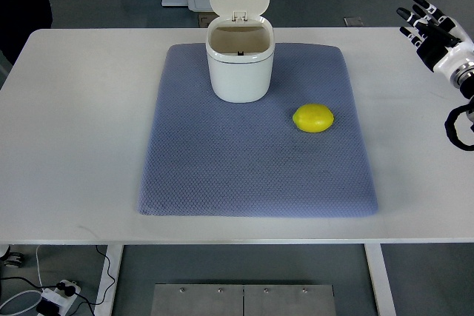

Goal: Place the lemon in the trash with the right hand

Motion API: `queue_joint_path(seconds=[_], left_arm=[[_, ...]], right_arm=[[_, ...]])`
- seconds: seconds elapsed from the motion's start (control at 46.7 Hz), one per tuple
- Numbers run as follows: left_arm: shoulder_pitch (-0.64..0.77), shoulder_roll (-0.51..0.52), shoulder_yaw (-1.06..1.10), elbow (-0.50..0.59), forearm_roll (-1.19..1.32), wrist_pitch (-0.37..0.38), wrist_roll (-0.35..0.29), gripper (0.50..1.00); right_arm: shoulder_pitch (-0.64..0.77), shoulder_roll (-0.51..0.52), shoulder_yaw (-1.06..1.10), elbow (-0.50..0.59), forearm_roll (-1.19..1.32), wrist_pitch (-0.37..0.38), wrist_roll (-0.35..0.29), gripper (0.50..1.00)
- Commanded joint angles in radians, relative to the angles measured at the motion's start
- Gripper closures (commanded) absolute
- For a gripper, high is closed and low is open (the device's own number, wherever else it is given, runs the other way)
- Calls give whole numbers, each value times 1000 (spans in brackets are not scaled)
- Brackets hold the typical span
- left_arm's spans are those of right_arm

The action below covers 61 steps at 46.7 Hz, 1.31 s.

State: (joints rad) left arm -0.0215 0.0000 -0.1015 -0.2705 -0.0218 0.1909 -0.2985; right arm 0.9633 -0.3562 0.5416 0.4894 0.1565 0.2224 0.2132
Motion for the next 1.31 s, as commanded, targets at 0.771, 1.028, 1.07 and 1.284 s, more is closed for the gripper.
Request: queue_joint_path(seconds=[0.771, 1.028, 1.07, 1.284], left_arm=[[8, 0, -3, 5, 5, 13, -65, 500], [8, 0, -3, 5, 5, 13, -65, 500], [8, 0, -3, 5, 5, 13, -65, 500], [8, 0, -3, 5, 5, 13, -65, 500]], right_arm=[[3, -1, 3, -2, 0, 5, -23, 500], [15, 0, 6, 0, -2, 6, -20, 500], [15, 0, 4, -2, 0, 6, -20, 500], [15, -6, 6, -5, -2, 5, -6, 500]])
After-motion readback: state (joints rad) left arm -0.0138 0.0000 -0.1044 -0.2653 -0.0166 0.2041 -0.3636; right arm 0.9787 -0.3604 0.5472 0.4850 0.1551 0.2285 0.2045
